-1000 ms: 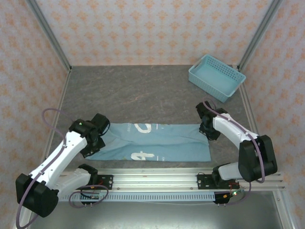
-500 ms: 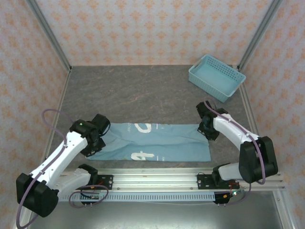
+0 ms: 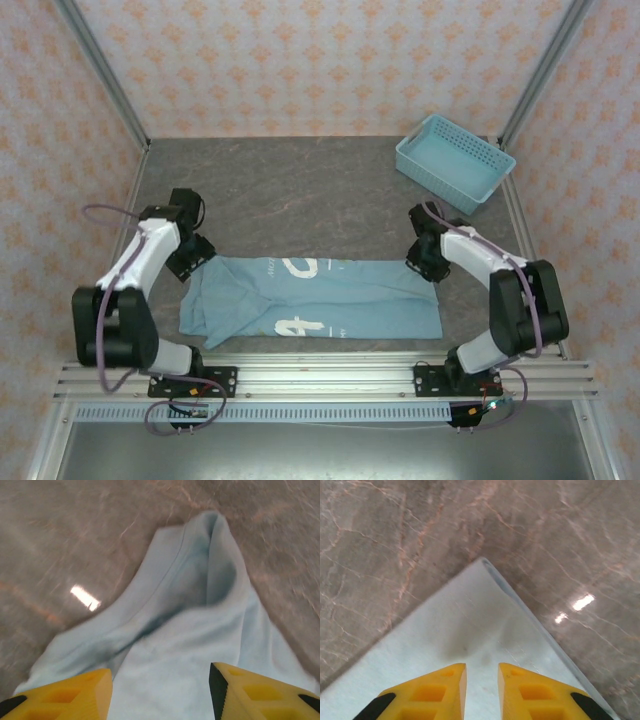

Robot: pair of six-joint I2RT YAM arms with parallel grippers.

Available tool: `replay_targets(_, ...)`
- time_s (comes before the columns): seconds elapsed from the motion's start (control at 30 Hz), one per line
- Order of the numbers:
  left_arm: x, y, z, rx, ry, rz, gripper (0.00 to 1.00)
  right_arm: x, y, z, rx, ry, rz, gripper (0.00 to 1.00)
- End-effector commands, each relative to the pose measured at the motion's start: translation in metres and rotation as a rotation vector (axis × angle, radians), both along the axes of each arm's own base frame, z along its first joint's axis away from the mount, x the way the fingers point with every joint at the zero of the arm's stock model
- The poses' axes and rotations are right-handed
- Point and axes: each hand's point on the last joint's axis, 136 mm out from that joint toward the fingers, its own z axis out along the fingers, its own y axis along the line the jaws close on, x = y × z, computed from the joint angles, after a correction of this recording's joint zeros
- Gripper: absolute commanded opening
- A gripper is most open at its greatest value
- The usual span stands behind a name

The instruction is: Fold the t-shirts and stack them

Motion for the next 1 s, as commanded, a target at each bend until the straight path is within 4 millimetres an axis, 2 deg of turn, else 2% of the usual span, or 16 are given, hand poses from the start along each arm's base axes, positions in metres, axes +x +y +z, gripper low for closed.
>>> replay_targets(0.0,0.039,0.004,-0.007,-0.039,-0.084,-0.073,0.54,0.014,-0.001,-0.005,-0.001,0.004,0.013,0.24)
replay_targets(0.13,0.059,0.008,-0.015,-0.038,-0.112,-0.086,0.54,0.021,-0.008,-0.014,-0.025,0.026,-0.006,0.24)
replay_targets(0.37,0.069,0.01,-0.03,-0.031,-0.107,-0.083,0.53,0.02,-0.014,-0.03,-0.051,0.093,-0.041,0.24)
replay_targets(0.43,0.068,0.008,-0.034,-0.04,-0.107,-0.089,0.45,0.019,-0.017,-0.032,-0.066,0.106,-0.052,0.24)
replay_targets(0.5,0.063,0.007,-0.041,-0.045,-0.078,-0.1,0.3,0.018,-0.021,-0.033,-0.08,0.115,-0.067,0.23)
replay_targets(0.63,0.054,0.018,-0.048,-0.002,-0.02,-0.108,0.01,0.021,-0.029,-0.031,-0.114,0.122,-0.087,0.21)
replay_targets(0.7,0.059,0.023,-0.048,-0.001,-0.033,-0.099,0.0,0.026,-0.031,-0.03,-0.124,0.118,-0.093,0.2)
replay_targets(0.83,0.085,0.036,-0.038,0.012,-0.073,-0.094,0.0,0.039,-0.039,-0.029,-0.15,0.115,-0.11,0.19)
replay_targets(0.97,0.109,0.04,-0.031,0.018,-0.09,-0.105,0.0,0.06,-0.038,-0.03,-0.135,0.101,-0.108,0.19)
